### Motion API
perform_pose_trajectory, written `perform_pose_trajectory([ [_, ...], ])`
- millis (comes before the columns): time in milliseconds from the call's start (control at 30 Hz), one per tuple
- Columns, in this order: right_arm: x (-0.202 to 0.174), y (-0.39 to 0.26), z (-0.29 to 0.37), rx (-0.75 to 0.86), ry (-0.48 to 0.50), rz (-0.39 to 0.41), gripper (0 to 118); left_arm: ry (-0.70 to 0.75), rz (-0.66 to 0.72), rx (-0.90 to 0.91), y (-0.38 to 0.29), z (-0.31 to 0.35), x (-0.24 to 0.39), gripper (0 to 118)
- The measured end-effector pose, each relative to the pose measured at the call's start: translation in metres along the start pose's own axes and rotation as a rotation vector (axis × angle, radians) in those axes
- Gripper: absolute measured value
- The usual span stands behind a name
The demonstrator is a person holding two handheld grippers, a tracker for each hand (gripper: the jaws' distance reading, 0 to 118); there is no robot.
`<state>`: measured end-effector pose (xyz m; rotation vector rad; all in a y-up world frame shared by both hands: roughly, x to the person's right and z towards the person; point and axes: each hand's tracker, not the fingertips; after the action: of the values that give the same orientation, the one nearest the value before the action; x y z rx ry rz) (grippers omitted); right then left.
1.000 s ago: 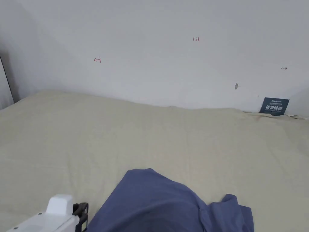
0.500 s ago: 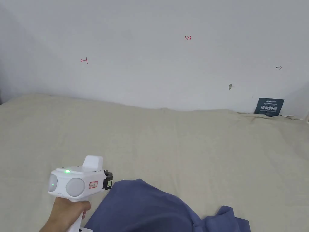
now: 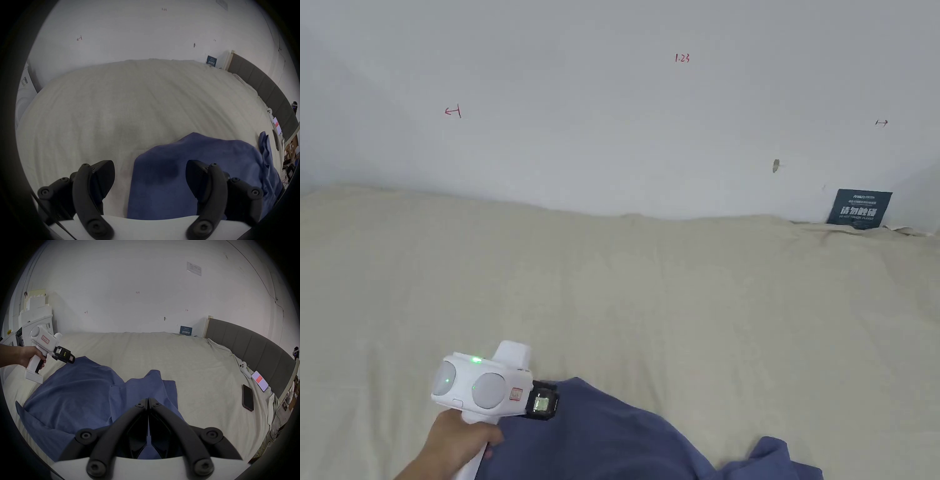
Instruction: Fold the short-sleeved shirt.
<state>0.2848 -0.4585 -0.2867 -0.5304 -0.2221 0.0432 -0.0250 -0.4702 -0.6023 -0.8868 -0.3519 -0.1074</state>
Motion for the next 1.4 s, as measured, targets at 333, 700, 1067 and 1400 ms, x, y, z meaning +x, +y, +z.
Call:
perform_pose_trajectory([
  [333,0.004,-0.008,-0.008,-0.032,-0.011,-0.004,0,0.044,-0.143,0.031,-0.004,-0.011,0.028,45],
  [700,0.035,0.0,-0.026,-0.066,-0.043,-0.076,0,-0.016,-0.149,0.073,-0.003,0.02,0.026,0],
  [1067,0.092,0.056,-0.131,-0.202,0.016,-0.131,37,-0.022,-0.082,0.242,-0.027,0.088,0.021,0],
  [1400,0.094,0.043,-0.207,-0.414,0.044,-0.139,47,-0.028,-0.028,0.239,-0.048,0.085,0.007,0],
])
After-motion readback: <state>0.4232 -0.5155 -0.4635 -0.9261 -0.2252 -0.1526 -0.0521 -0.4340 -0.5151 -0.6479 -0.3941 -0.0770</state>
